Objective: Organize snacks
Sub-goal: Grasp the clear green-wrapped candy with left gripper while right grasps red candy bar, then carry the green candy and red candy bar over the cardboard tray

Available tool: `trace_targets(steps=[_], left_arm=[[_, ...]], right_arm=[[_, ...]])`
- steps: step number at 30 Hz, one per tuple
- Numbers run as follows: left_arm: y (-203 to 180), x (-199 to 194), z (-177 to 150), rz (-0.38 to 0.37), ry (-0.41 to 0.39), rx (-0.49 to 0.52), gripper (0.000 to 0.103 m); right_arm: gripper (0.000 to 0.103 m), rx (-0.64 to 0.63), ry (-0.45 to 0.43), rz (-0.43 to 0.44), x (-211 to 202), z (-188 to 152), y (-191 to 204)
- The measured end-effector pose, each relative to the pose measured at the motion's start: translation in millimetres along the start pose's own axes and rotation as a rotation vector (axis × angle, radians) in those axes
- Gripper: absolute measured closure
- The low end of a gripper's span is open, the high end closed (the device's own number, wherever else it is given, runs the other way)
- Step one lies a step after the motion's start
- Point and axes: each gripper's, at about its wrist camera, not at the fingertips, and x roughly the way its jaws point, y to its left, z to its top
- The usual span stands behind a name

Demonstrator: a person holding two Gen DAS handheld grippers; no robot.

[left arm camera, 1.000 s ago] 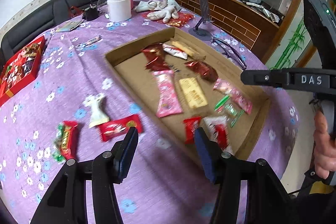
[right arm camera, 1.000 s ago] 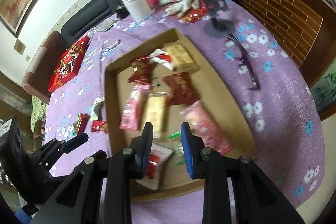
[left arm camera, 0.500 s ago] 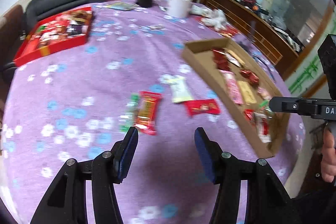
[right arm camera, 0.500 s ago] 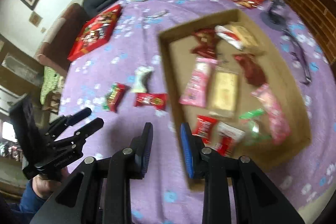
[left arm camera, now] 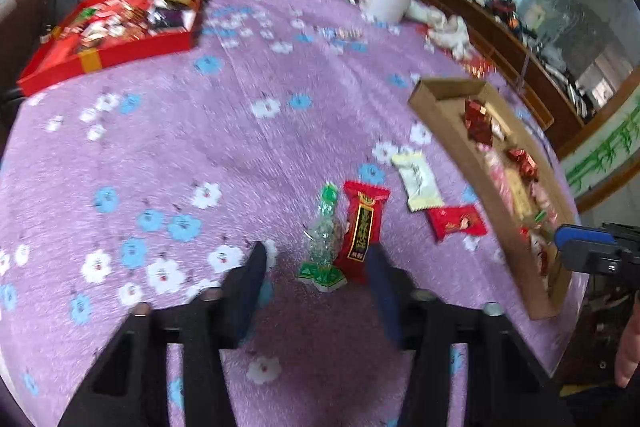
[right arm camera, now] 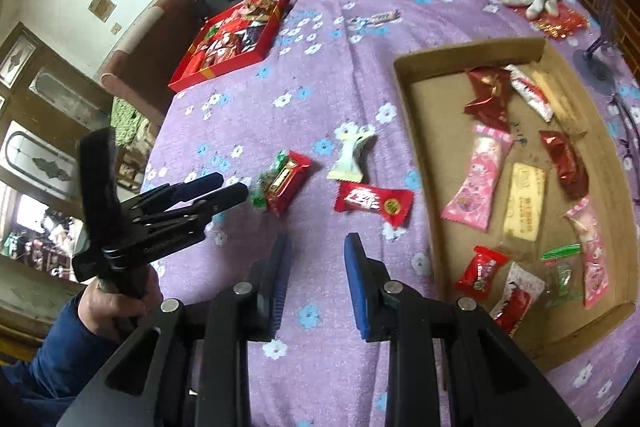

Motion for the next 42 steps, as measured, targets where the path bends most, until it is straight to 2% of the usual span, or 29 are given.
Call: trace_targets(steps=[3, 7, 10, 11, 13, 18, 24, 32, 34, 36, 40, 42], left_arm=[[1.1, 8.0, 3.3, 0.001, 0.000, 0.004, 0.064], [5.7, 16.2, 10.4, -0.016, 0.004, -0.016, 0.065], [1.7, 20.7, 12.9, 0.009, -0.001, 0.030, 0.065], [1.4, 22.8, 13.5, 0.022, 0.004, 0.035, 0.073], [0.5, 25.8, 12.6, 0.064, -0.004, 0.050, 0.081], [0.9, 20.0, 1.1, 0.082, -0.022, 0.053, 0.081], [17.8, -3.3, -31.8, 0.073, -0.022, -0.020, 0.081], [27.4, -20.4, -59.9, 0.095, -0.028, -0.043, 0.081], [28.2, -21.9, -62.7, 0.096, -0.030, -0.043, 0.081], [27.6, -22.3, -63.8, 0.097, -0.031, -0.040, 0.081], [26.1, -21.9, -64.2, 0.106, -0.038, -0.032, 0.081], [25.4, -21.6, -63.9, 0.109, -0.040, -0.029, 0.081]], right_arm=[[0.077, 0.016, 0.029, -0.001, 4.2, -5.0, -2.2], [0.077, 0.000, 0.025, -0.025, 0.4, -3.6, -0.9], [0.077, -0.010, 0.014, -0.032, 1.3, -3.6, 1.9], [0.077, -0.005, 0.020, -0.028, 3.4, -3.5, 1.9], [0.077, 0.006, 0.046, -0.020, 10.4, -1.4, 3.0], [0.077, -0.009, 0.047, -0.028, 24.5, 13.0, 14.7], [0.077, 0.023, 0.124, -0.017, 74.8, 31.2, 28.7], [0.077, 0.054, 0.166, -0.093, 124.5, 50.1, 42.1], [0.076, 0.028, 0.177, -0.166, 132.5, 51.6, 48.6], [0.075, 0.033, 0.183, -0.164, 138.4, 52.6, 51.3], [0.076, -0.054, 0.177, -0.208, 145.9, 54.5, 63.9], [0.079, -0.094, 0.175, -0.221, 146.9, 54.5, 68.1]])
